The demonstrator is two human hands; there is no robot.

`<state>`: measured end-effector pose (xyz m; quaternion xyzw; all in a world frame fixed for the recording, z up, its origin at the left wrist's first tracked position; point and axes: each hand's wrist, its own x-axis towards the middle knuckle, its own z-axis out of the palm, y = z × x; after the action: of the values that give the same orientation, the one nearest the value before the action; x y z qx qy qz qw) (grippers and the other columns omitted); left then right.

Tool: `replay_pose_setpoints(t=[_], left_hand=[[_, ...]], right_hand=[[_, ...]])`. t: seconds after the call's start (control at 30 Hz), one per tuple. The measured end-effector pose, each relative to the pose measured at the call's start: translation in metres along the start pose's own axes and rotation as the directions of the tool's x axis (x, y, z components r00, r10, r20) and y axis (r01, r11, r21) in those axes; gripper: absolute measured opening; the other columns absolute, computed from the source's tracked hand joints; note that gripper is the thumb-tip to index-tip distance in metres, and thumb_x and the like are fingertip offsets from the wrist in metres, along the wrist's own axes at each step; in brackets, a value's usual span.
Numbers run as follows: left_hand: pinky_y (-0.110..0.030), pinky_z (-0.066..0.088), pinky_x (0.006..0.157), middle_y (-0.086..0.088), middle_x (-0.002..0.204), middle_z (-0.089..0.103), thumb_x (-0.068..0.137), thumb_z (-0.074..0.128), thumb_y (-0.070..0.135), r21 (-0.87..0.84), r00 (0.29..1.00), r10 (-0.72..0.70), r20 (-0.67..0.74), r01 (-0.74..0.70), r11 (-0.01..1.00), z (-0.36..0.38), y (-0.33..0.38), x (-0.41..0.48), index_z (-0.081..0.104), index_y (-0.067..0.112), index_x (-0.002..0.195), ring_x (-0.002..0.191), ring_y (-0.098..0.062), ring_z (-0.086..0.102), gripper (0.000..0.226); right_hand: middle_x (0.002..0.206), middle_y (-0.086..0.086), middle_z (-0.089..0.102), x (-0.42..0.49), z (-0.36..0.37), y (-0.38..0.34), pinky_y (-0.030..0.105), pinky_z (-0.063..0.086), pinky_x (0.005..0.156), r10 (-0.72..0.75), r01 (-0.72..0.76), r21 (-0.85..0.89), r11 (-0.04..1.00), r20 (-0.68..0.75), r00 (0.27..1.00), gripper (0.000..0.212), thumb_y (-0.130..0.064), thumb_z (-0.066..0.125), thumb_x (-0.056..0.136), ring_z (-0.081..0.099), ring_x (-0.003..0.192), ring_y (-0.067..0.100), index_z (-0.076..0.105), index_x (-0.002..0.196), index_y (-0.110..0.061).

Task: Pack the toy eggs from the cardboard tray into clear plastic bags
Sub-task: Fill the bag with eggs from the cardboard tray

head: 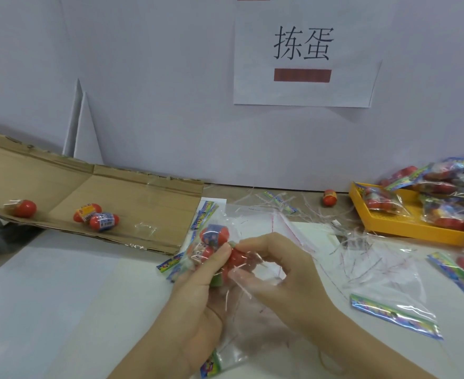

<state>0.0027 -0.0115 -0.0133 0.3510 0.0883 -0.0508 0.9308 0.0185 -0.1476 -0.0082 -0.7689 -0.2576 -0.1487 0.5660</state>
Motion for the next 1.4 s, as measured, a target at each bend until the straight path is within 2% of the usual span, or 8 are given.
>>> replay_pose_setpoints(t=[0.33,0.5,0.67,0.83,0.97,1.07,1.2,1.4], left_hand=[[-0.028,0.055,0.043,-0.017,0.067,0.072,0.067,0.062,0.001,0.029,1.0,-0.007,0.022,0.007,1.0,0.003,0.005,0.014,0.077,0.003,0.064,0.053,-0.022,0.071,0.016],[-0.023,0.058,0.057,-0.017,0.081,0.075,0.083,0.065,0.009,0.099,0.997,-0.076,0.03,0.072,0.992,-0.004,0.011,0.014,0.074,-0.007,0.086,0.075,-0.017,0.074,0.018],[-0.041,0.062,0.061,-0.019,0.114,0.07,0.071,0.064,0.041,0.208,0.995,-0.078,0.068,0.062,0.976,-0.005,0.03,0.001,0.067,0.01,0.112,0.086,-0.038,0.073,0.052],[-0.029,0.045,0.105,0.018,0.148,0.037,0.034,0.089,0.045,0.581,0.9,0.342,0.269,-0.435,0.687,-0.007,0.036,0.002,0.03,0.033,0.145,0.128,0.006,0.047,0.126],[-0.026,0.049,0.097,0.014,0.126,0.065,0.053,0.088,0.049,0.699,0.838,0.274,0.471,-0.544,0.464,-0.01,0.023,-0.011,0.054,0.051,0.129,0.116,-0.002,0.059,0.083],[-0.02,0.056,0.07,-0.001,0.096,0.076,0.069,0.087,0.034,0.561,0.841,0.347,0.415,-0.537,0.63,-0.003,0.019,-0.013,0.074,0.041,0.105,0.085,-0.012,0.072,0.039],[-0.025,0.058,0.061,-0.007,0.085,0.077,0.061,0.073,0.037,0.491,0.894,0.32,0.313,-0.441,0.752,0.003,0.021,-0.016,0.078,0.031,0.086,0.076,-0.022,0.074,0.026],[-0.026,0.058,0.056,-0.004,0.078,0.075,0.058,0.073,0.044,0.505,0.932,0.276,0.235,-0.36,0.784,0.008,0.02,-0.018,0.077,0.03,0.078,0.068,-0.019,0.073,0.025]], right_hand=[[0.086,-0.012,0.072,0.003,-0.004,0.003,0.019,0.05,0.08,0.054,-0.054,-0.022,0.998,-0.014,0.998,0.022,-0.019,0.077,0.073,0.067,0.085,0.009,0.07,0.089,-0.034],[0.077,-0.002,0.074,0.007,-0.005,0.0,0.026,0.055,0.076,0.199,-0.194,0.121,0.973,-0.025,0.98,0.023,-0.003,0.078,0.076,0.07,0.076,0.014,0.076,0.074,-0.026],[0.075,0.012,0.072,0.02,-0.016,-0.015,0.027,0.057,0.062,0.449,-0.353,0.535,0.768,-0.055,0.892,0.018,0.003,0.071,0.078,0.068,0.06,0.023,0.073,0.075,-0.015],[0.068,0.015,0.066,0.032,-0.029,-0.039,0.035,0.059,0.054,0.531,-0.47,0.653,0.594,0.122,0.839,0.018,0.009,0.062,0.081,0.06,0.049,0.022,0.066,0.088,-0.007],[0.058,0.012,0.058,0.031,-0.029,-0.052,0.033,0.056,0.052,0.575,-0.559,0.681,0.473,0.241,0.782,0.014,0.008,0.057,0.083,0.055,0.044,0.02,0.064,0.091,-0.002],[0.063,0.006,0.056,0.029,-0.033,-0.06,0.028,0.052,0.049,0.546,-0.612,0.612,0.501,0.325,0.772,0.034,-0.012,0.076,0.068,0.053,0.047,0.016,0.065,0.099,-0.005],[0.065,-0.015,0.059,0.034,-0.043,-0.058,0.022,0.034,0.051,0.475,-0.529,0.273,0.803,0.243,0.846,0.054,-0.054,0.08,0.05,0.044,0.052,0.003,0.073,0.099,-0.035],[0.093,0.004,0.074,0.029,-0.03,-0.047,0.041,0.056,0.07,0.414,-0.459,0.194,0.867,0.233,0.88,0.045,-0.048,0.081,0.057,0.071,0.081,0.021,0.076,0.094,-0.022]])
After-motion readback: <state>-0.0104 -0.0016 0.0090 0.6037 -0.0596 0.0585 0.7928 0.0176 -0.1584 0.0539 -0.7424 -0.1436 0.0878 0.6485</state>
